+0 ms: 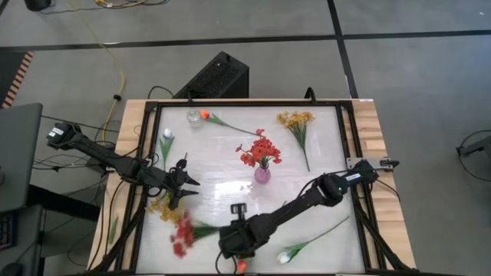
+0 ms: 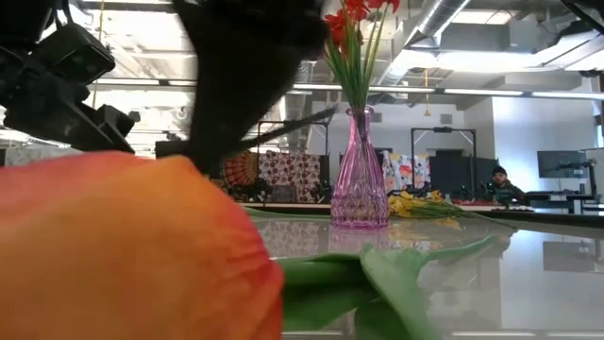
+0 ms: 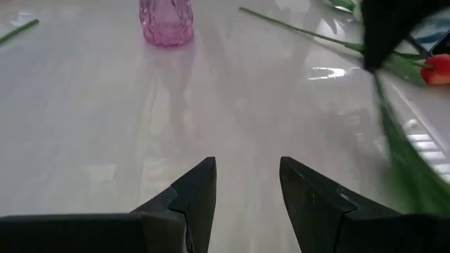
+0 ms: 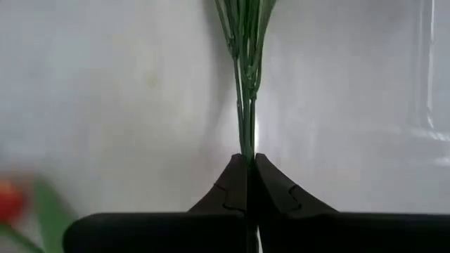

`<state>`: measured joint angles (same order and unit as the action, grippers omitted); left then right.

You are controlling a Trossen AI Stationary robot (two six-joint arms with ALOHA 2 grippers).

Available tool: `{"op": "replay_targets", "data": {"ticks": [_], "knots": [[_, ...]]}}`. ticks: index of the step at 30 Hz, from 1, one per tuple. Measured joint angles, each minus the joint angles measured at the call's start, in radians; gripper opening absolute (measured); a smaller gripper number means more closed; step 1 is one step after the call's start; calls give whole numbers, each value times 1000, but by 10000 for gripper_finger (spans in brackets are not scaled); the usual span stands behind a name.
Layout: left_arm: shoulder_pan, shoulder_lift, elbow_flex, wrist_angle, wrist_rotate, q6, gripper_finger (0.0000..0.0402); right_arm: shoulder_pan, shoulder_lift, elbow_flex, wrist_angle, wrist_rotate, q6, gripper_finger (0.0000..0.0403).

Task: Sort flowers into vase by color
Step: Put the red flowers into the violet vase

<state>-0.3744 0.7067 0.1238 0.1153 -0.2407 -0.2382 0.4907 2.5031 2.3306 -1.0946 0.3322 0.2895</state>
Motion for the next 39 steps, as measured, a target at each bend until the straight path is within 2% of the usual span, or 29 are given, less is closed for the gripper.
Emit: {"op": "replay_targets", "data": {"ticks": [8, 15, 20, 25, 30, 35, 39], "knots": [[0, 0, 0, -88, 1, -76, 146, -2, -32, 1, -290, -149, -2, 30], [0, 0, 0, -124, 20, -137, 146, -16, -46, 0, -412, -132, 21, 30], [-5, 0, 0, -127, 27, -165, 146, -30, -63, 2, -405, -124, 25, 45], [-26, 0, 0, -122, 27, -166, 146, -34, -61, 1, -422, -84, 110, 74], [-30, 0, 0, -117, 15, -166, 146, -40, -61, 1, -476, -164, 200, 121], [-30, 0, 0, -73, -1, -132, 146, -40, -71, 5, -473, -247, 207, 185], [-30, 0, 0, -40, -2, -104, 146, -54, -119, 12, -394, -218, 212, 225]]}}
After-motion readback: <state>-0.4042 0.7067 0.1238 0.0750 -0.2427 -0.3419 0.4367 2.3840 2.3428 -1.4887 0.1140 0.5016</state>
